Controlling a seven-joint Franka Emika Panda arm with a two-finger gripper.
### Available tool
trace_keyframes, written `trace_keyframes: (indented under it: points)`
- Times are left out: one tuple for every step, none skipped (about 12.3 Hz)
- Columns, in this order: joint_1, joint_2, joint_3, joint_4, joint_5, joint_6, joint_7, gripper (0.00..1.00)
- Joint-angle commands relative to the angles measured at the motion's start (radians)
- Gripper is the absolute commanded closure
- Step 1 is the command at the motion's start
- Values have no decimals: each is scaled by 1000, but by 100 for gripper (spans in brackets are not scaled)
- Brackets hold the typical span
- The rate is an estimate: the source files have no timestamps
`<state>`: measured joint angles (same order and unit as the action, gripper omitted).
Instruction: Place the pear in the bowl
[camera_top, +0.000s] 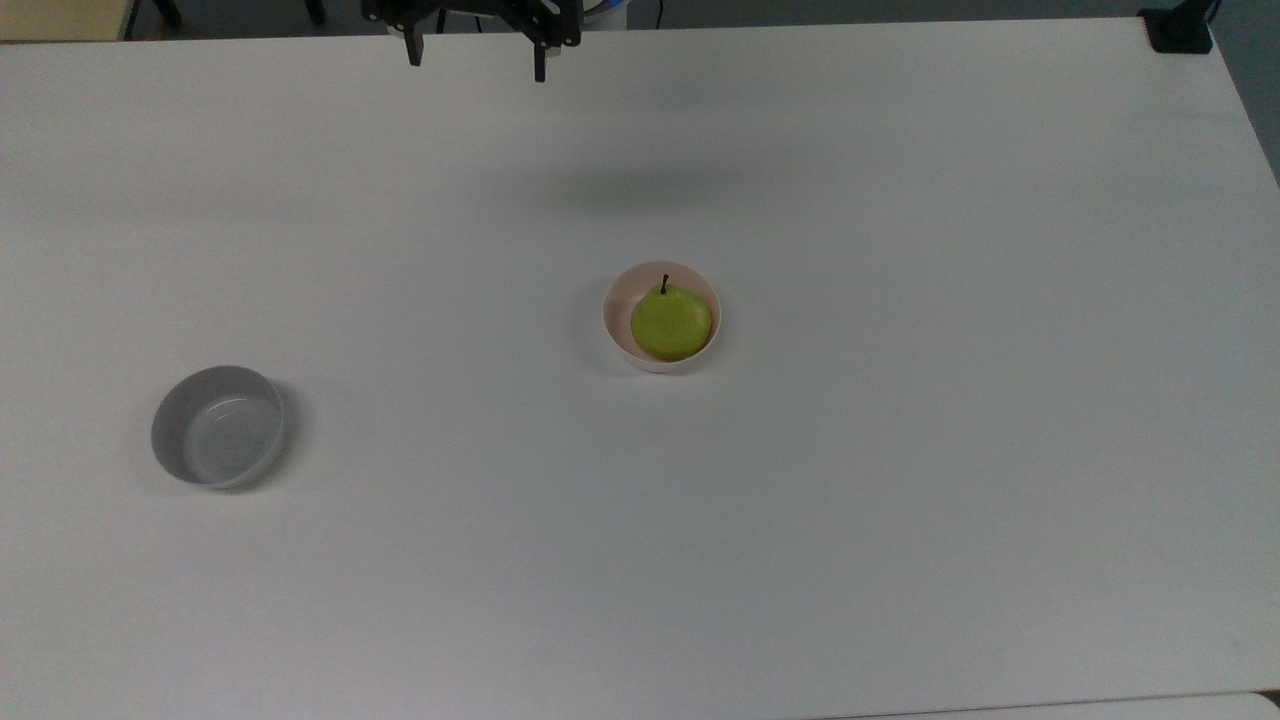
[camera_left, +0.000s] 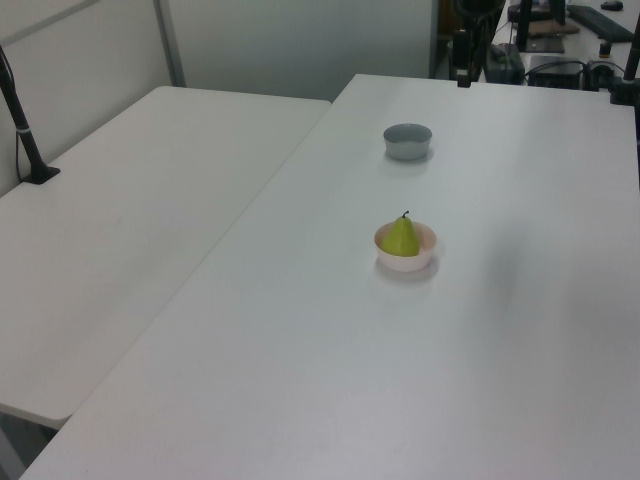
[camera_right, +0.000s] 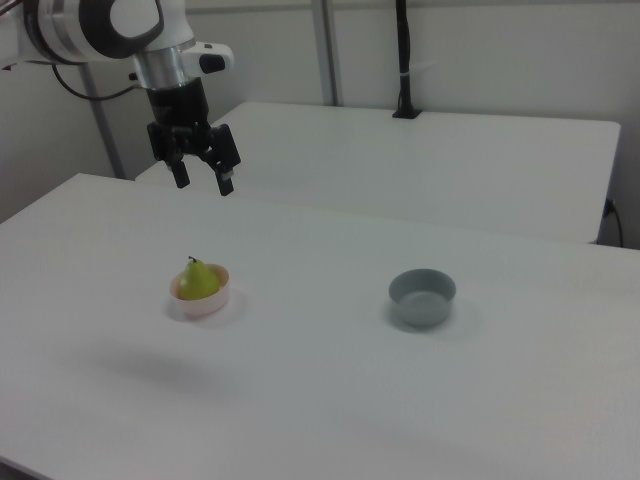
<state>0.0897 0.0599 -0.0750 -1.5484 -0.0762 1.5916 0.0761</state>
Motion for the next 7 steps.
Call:
trace_keyframes:
  points:
    - [-91,-29,81,-16,46,-12,-15,0]
    - [-97,-37,84,-16,46,-12,-13,0]
    - [-100,-40,83,-16,46,-12,-15,0]
    - [-99,-38,83,-16,46,-12,-13,0]
    - [-99,-38,83,-16,46,-9,-13,0]
    - [-99,-38,83,-18,46,-12,-13,0]
    - [-99,-40,83,-18,46,-13,-13,0]
